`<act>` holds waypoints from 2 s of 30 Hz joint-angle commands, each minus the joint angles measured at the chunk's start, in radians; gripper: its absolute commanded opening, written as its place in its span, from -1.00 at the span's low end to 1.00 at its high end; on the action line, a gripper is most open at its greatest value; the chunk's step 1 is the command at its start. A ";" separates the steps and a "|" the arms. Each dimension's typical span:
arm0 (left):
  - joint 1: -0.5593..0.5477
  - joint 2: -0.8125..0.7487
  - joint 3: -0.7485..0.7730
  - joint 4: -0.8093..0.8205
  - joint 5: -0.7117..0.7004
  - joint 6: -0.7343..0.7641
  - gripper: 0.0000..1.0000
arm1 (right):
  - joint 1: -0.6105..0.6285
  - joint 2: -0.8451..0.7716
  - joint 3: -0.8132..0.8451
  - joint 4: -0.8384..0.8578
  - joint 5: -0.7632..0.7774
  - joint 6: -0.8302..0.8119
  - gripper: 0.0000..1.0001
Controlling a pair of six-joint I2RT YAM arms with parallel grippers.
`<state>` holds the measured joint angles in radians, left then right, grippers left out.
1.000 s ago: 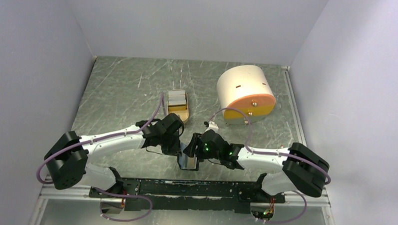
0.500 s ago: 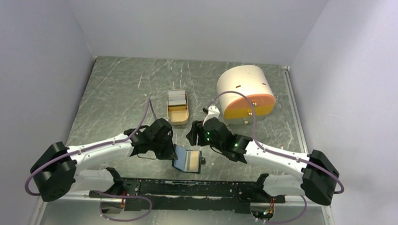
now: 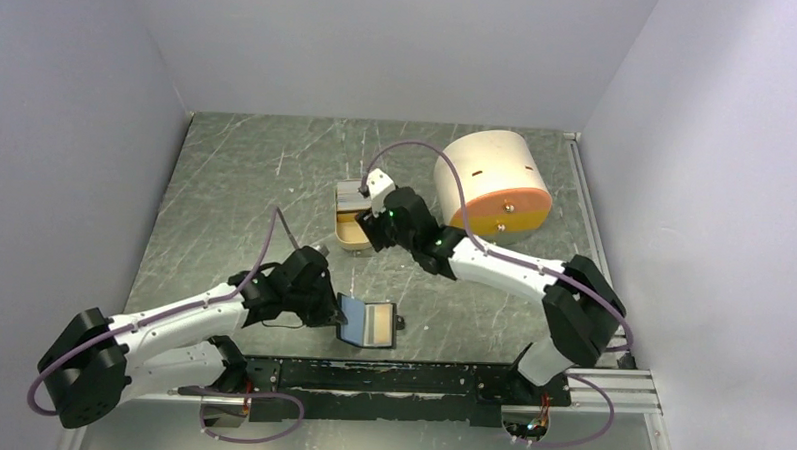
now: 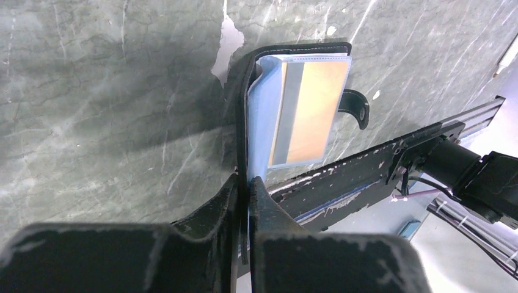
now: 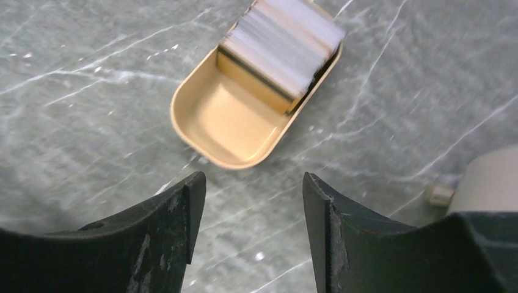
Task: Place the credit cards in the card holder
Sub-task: Pick up the credit card from the storage box.
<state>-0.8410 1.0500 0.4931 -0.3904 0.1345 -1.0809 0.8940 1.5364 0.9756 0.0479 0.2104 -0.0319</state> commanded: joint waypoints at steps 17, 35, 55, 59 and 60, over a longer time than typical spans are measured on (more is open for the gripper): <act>0.011 -0.155 -0.042 -0.069 -0.065 -0.023 -0.78 | -0.061 0.375 0.317 0.055 -0.236 -0.742 0.35; 0.012 -0.163 -0.040 -0.080 -0.075 -0.009 -0.80 | -0.063 0.537 0.383 0.103 -0.145 -0.882 0.35; 0.013 -0.159 -0.041 -0.072 -0.070 -0.008 -0.81 | -0.092 0.532 0.443 0.105 -0.119 -0.850 0.07; 0.012 -0.169 -0.045 -0.076 -0.073 -0.011 -0.82 | -0.095 0.525 0.451 0.094 -0.126 -0.846 0.04; 0.013 -0.172 -0.044 -0.076 -0.074 -0.010 -0.81 | -0.095 0.525 0.452 0.091 -0.126 -0.845 0.04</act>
<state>-0.8345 0.8967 0.4545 -0.4614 0.0780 -1.0962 0.8143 2.0880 1.3899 0.1223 0.0769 -0.8814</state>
